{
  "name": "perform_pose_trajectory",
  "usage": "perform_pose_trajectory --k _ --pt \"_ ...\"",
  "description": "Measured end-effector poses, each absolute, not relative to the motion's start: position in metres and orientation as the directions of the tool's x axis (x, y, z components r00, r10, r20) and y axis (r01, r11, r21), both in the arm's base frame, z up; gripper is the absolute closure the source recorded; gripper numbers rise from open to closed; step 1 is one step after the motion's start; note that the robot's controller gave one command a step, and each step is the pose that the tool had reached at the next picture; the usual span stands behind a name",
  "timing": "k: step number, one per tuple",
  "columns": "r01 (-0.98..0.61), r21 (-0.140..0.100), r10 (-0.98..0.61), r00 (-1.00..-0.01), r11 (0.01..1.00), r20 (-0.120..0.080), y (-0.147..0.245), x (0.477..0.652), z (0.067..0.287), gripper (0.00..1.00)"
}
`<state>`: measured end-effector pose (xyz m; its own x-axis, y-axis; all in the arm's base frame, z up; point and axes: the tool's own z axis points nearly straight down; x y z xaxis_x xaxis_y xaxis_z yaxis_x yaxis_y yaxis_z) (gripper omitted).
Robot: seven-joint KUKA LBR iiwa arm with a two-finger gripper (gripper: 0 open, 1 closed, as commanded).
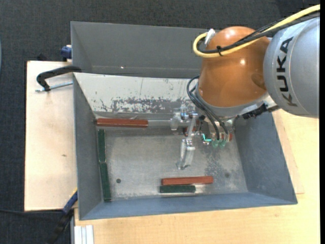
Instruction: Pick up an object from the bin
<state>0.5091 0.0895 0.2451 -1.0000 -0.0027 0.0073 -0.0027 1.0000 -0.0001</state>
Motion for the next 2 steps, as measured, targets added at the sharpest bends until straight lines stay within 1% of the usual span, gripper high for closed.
perform_pose_trajectory --k 1,2 --pt "0.0 0.001 0.0 -1.0 1.0 -0.002 0.089 0.511 0.249 0.0" --pt "-0.167 0.001 -0.167 -0.986 0.986 -0.01 0.056 0.503 0.203 0.0"
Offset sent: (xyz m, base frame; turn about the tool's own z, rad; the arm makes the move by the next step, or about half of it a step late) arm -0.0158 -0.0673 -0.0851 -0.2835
